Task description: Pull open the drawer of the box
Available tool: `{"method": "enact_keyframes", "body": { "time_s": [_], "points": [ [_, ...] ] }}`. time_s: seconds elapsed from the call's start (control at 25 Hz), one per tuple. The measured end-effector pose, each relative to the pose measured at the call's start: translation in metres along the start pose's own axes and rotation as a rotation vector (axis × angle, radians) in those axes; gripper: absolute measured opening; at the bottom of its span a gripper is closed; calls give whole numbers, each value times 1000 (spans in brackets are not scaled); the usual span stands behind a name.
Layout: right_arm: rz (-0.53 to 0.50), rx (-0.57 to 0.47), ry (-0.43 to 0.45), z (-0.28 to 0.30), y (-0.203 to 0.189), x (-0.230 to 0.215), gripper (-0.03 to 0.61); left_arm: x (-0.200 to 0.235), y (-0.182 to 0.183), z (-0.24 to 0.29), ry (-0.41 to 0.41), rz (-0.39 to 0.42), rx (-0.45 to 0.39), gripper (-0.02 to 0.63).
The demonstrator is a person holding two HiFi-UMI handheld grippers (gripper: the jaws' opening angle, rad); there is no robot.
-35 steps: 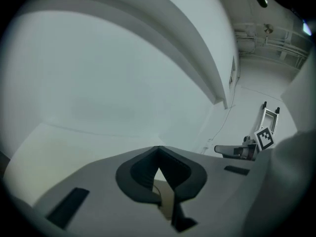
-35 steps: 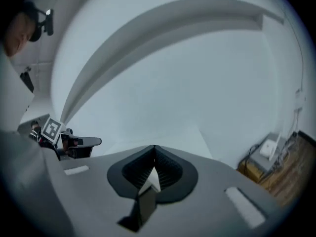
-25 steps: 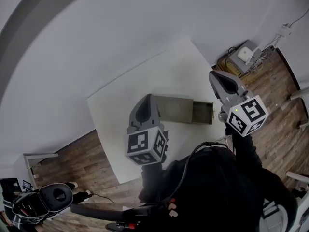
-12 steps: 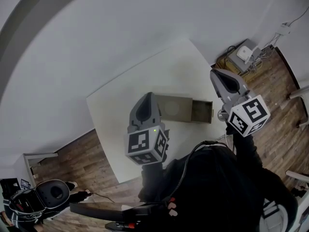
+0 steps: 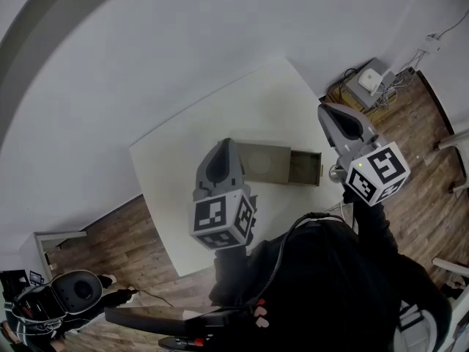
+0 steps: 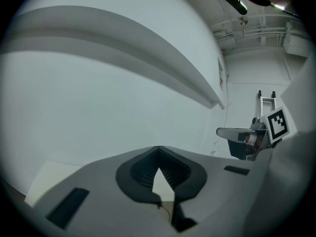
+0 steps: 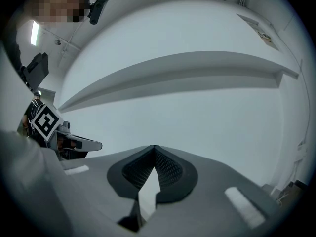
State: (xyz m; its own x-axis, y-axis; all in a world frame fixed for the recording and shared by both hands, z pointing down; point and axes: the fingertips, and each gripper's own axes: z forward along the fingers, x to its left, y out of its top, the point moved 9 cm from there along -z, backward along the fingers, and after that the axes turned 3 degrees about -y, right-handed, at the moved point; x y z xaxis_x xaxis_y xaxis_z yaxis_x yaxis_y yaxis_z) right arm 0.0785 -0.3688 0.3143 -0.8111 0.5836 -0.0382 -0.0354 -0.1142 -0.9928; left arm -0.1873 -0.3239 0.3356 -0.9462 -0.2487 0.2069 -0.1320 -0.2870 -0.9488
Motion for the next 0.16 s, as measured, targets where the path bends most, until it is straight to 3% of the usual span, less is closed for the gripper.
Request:
{"method": "enact_keyframes", "body": {
  "time_s": [0.16],
  "points": [
    [7, -2, 0, -3, 0, 3, 0, 0, -1, -5, -1, -1, -6, -5]
  ]
}}
